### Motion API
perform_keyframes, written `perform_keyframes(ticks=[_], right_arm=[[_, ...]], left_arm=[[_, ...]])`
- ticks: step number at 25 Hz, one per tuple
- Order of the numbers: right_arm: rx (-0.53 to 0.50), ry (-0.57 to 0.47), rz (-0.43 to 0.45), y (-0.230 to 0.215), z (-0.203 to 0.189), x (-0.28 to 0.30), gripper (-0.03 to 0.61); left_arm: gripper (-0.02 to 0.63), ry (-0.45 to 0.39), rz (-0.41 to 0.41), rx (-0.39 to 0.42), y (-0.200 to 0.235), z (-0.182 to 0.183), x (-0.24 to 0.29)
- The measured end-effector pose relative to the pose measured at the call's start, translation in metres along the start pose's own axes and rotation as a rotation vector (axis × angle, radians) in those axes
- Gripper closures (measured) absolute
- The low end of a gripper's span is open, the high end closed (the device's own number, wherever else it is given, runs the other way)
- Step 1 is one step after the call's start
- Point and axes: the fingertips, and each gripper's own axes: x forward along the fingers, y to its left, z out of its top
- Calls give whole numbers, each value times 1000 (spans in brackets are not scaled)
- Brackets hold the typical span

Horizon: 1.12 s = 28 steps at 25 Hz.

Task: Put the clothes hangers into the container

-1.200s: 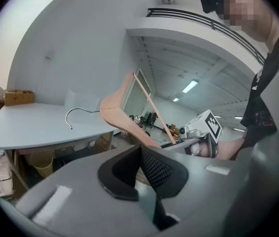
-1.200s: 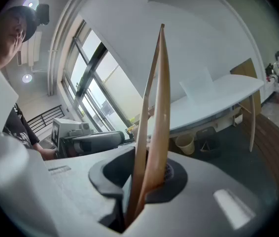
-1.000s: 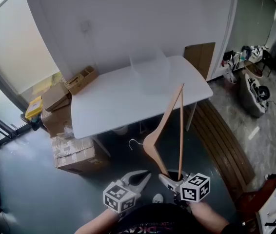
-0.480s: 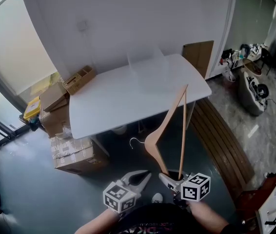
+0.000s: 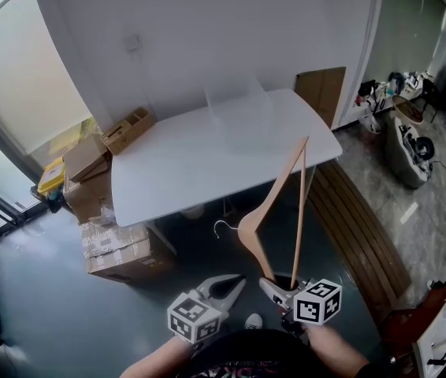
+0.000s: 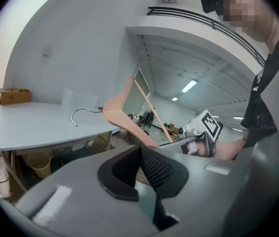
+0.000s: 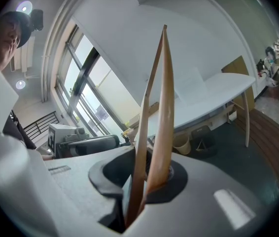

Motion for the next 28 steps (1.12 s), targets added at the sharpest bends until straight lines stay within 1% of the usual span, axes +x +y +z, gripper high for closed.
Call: perform_keyframes(ticks=[9, 15, 21, 28], right_arm=[[-12, -15, -20, -12, 14, -1, 515], [-9, -29, -43, -25, 26, 2, 515], [-10, -31, -54, -28, 35, 5, 515], [-14, -51, -73, -29, 55, 30, 515]], left_arm=[[609, -2, 2, 8, 6, 11, 10], [609, 0, 6, 7, 17, 19, 16], [609, -5, 3, 9, 26, 29, 18], [609, -5, -12, 14, 54, 41, 15]])
